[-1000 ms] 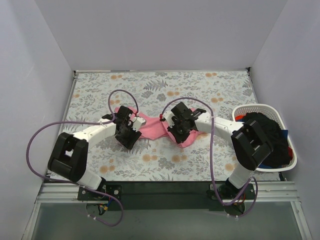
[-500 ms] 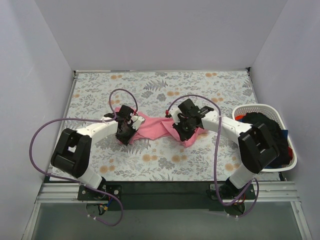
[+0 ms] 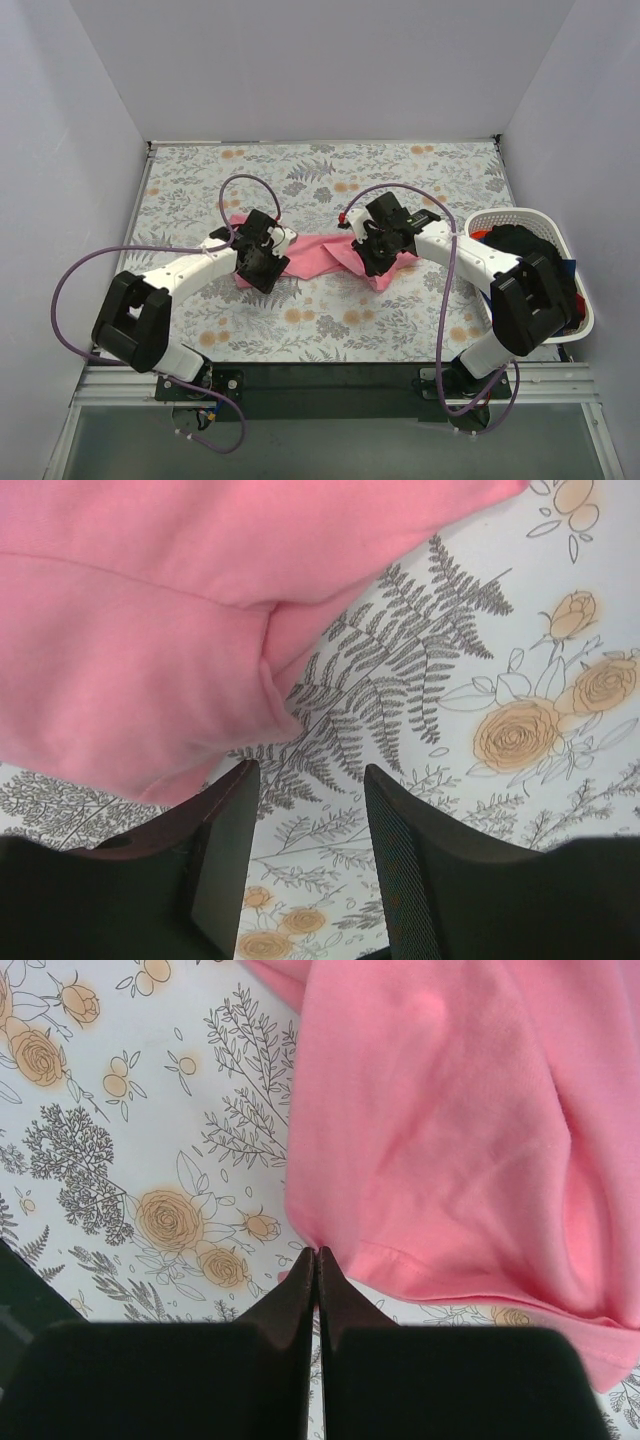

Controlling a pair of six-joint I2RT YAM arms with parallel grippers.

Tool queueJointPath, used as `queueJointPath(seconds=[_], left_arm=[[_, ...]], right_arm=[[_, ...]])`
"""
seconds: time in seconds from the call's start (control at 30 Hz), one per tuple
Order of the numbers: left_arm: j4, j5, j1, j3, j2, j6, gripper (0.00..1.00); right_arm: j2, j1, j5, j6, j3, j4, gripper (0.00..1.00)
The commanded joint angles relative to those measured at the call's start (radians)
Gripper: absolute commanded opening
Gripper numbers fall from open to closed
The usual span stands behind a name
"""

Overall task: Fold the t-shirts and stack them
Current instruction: Flatten the tshirt out

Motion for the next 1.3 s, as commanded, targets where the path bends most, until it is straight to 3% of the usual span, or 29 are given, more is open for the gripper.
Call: queueJointPath(seconds=[0.0,0.33,0.57,0.67,0.77,0.9,1.07,1.27], left_arm=[[0.090,-0.099,-0.030,-0.029,0.011,-0.063,0.46],[0.204,-0.288,-0.034,-0.044,0.077,-0.114,0.37],[0.178,-0.233,-0.034,-0.049,0.116,-0.110,0.07],[0.118,-0.226,-0.033,-0.035,0.081,-0.097,0.00],[-0.006,-0.211,-0.021,0.038,-0.002,-0.051,0.00],[-0.175,-0.213,0.067,0.246,-0.081,0.062,0.00],[-0.207,-0.199,0.261,0.512,-0.056,0.157,0.00],[-0.152,-0.188,0.349,0.803,0.046,0.174,0.00]], right_arm=[[-0.015,-0.007,-0.022,-0.010,-0.008,-0.011,0.01],[-0.018,-0.022,-0.021,-0.014,-0.035,-0.009,0.01],[-0.023,-0.034,-0.014,-0.024,-0.041,-0.011,0.01],[-0.036,-0.042,-0.011,-0.037,-0.037,-0.021,0.01],[-0.064,-0.059,0.007,-0.076,-0.012,-0.058,0.01],[-0.136,-0.119,0.041,-0.146,0.038,-0.087,0.01],[-0.184,-0.206,0.078,-0.226,0.182,-0.103,0.01],[-0.155,-0.304,0.117,-0.280,0.460,-0.060,0.01]])
